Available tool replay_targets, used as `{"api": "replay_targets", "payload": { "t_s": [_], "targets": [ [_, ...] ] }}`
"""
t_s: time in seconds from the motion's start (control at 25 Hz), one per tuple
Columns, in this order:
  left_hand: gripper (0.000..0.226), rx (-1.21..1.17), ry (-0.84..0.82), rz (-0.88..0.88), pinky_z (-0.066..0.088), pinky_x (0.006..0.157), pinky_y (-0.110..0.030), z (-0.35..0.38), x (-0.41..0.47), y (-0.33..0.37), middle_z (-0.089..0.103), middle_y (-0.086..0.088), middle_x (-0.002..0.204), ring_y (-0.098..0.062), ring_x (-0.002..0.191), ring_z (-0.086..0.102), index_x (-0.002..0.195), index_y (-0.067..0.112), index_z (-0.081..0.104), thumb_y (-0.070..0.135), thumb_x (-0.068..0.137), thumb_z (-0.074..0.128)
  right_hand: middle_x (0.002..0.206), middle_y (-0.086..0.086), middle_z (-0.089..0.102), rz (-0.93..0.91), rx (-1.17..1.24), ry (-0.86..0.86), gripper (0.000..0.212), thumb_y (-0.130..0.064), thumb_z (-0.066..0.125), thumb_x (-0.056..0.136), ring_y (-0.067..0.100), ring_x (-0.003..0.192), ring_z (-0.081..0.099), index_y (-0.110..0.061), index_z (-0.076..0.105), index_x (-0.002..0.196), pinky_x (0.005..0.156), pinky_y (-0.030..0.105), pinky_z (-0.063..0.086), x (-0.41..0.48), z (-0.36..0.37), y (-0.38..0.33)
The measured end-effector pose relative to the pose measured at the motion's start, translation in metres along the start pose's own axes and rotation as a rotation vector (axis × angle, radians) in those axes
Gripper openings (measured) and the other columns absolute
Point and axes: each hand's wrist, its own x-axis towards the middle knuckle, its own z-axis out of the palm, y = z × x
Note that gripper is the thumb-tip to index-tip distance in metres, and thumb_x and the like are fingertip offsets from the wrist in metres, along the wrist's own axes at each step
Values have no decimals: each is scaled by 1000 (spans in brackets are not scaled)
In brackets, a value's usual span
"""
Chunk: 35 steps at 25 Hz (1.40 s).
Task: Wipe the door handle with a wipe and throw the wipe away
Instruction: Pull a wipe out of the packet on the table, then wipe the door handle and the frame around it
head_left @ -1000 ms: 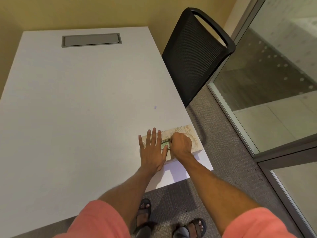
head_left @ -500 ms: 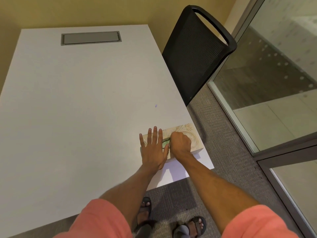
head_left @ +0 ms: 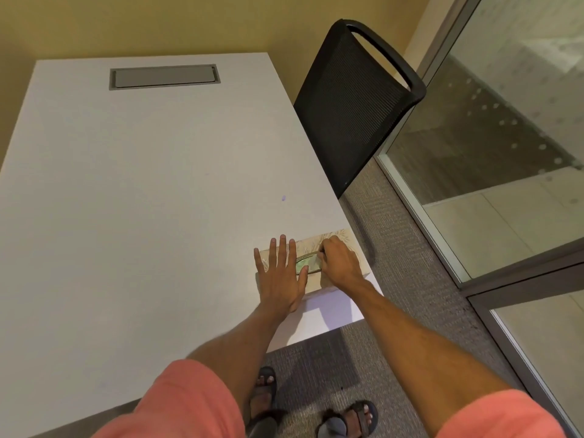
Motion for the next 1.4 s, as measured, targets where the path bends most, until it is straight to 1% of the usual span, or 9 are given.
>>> {"api": "replay_targets", "payload": {
  "t_s": [0.16,0.36,0.56,0.68,0.76,0.84,0.96,1.16,1.4],
  "targets": [
    [69,-3,-12,0,1,117,-64,1,-1,-1,11,-11,163,-33,150,7,156,13,20,53,99,27,108,8,61,32,170,-14,11,-10,42,100,27,103,52,-15,49,94,83,39,32,-2,-10,1],
    [72,15,-74,-2,-12,115,-62,-1,1,-2,-2,-8,164,-32,150,-4,157,17,8,58,98,16,94,5,59,107,624,68,11,-10,42,102,27,95,60,-8,52,98,92,50,51,-6,-25,4],
    [71,34,-144,-9,-17,114,-61,-6,2,-1,-9,-6,164,-30,150,-10,157,19,-1,58,99,13,85,-1,55,130,868,208,12,-11,42,102,16,85,53,-9,52,98,75,28,51,-6,-45,0],
    [67,47,-118,-5,-19,112,-60,-14,6,0,4,-7,164,-30,151,0,158,18,11,53,101,18,80,-2,56,142,985,230,12,-13,43,102,11,75,54,-9,53,96,65,18,47,-2,-61,0],
    [54,-128,-37,-31,-6,118,-57,-24,16,6,27,-8,159,-29,149,19,151,14,33,41,104,28,83,0,58,149,1072,224,14,-12,43,102,10,74,57,-11,53,93,64,19,51,-2,-70,3],
    [39,-728,-4,-168,28,117,-50,-49,33,21,52,-10,142,-31,133,46,134,11,53,31,103,39,85,2,60,177,1166,232,16,-11,43,102,12,75,60,-13,54,91,61,21,53,-4,-77,9],
    [35,-1431,-321,-338,57,83,-38,-92,57,50,71,-9,104,-27,97,68,105,14,65,43,101,46,86,5,63,272,1237,287,11,-11,47,101,14,75,61,-10,56,94,57,21,54,-8,-88,24],
    [15,-1288,-538,52,59,69,-27,-104,79,102,73,0,94,-17,86,71,96,18,70,23,84,76,90,9,64,436,1256,416,9,-11,55,96,17,76,60,-13,60,88,64,29,53,-24,-112,73],
    [19,-1384,-683,82,59,72,-30,-102,87,197,70,-5,100,-20,89,71,105,15,64,7,88,68,93,7,69,487,1483,385,24,-39,52,98,18,80,68,-16,59,103,61,28,56,-68,-140,156]
  ]
}}
